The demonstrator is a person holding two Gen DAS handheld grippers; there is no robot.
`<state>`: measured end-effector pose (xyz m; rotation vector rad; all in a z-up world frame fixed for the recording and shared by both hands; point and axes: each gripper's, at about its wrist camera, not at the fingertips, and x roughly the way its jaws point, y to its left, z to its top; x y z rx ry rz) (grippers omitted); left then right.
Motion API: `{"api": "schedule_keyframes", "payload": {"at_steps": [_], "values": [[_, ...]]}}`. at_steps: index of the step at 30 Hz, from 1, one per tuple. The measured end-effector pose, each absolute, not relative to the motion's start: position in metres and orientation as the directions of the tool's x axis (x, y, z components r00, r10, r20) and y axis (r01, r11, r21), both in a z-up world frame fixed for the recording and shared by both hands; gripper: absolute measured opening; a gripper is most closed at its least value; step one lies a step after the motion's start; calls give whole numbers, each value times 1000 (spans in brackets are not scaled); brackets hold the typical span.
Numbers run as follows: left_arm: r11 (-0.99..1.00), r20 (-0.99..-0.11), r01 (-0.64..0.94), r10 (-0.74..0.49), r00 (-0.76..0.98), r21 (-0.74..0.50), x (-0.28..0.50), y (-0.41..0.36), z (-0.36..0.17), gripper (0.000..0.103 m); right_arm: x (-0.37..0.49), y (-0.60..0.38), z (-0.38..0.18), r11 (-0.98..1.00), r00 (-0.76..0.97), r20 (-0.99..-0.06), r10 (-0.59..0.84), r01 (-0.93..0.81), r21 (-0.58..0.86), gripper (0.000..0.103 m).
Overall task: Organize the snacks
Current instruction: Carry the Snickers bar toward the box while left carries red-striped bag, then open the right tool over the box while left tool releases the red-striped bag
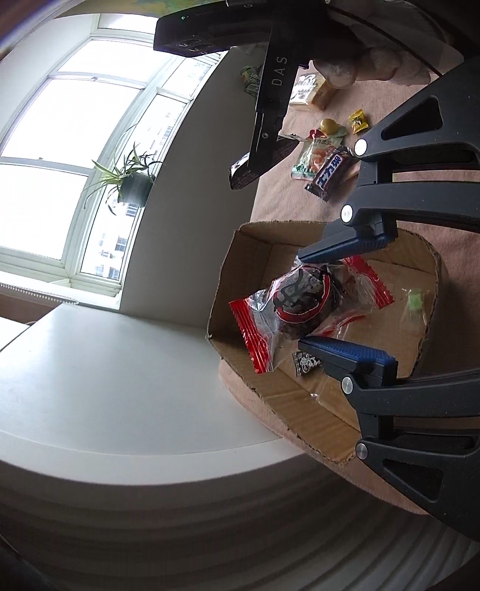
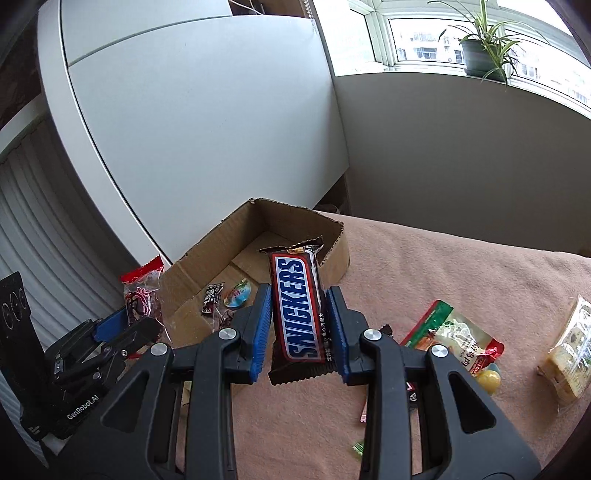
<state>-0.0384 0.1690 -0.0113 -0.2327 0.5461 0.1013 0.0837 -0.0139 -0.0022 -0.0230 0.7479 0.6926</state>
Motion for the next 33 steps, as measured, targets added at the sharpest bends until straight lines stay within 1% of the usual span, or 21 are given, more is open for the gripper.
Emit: {"api": "schedule_keyframes", "payload": {"at_steps": [7, 13, 15, 16, 17, 18, 19, 24, 33], "values": [[962, -535, -195, 65, 842, -190, -38, 185, -19, 39, 87, 19, -18, 769, 498, -656, 567, -606, 204, 31], [963, -543, -188, 56, 838, -192, -40, 188, -23, 39, 88, 36, -22, 756, 484, -661, 574, -623, 200, 31], [963, -544, -188, 53, 837, -195, -39, 188, -24, 41, 86, 41, -22, 753, 482, -661, 575, -628, 196, 31], [961, -546, -188, 49, 836, -202, -37, 189, -23, 43, 85, 42, -22, 754, 486, -659, 574, -627, 195, 36], [960, -548, -185, 42, 835, -209, -37, 190, -23, 50, 85, 43, -22, 755, 488, -656, 576, -626, 196, 43], [959, -544, -186, 41, 838, -214, -38, 191, -22, 58, 84, 44, -21, 754, 491, -651, 579, -626, 199, 62], [958, -542, -192, 47, 839, -214, -38, 191, -22, 61, 82, 42, -19, 757, 501, -640, 582, -623, 200, 73], [957, -536, -194, 49, 843, -217, -40, 193, -20, 61, 78, 31, -9, 766, 526, -621, 581, -611, 198, 74], [962, -520, -165, 29, 853, -217, -36, 177, -16, 61, 77, -9, -1, 785, 546, -622, 561, -589, 190, 74]]}}
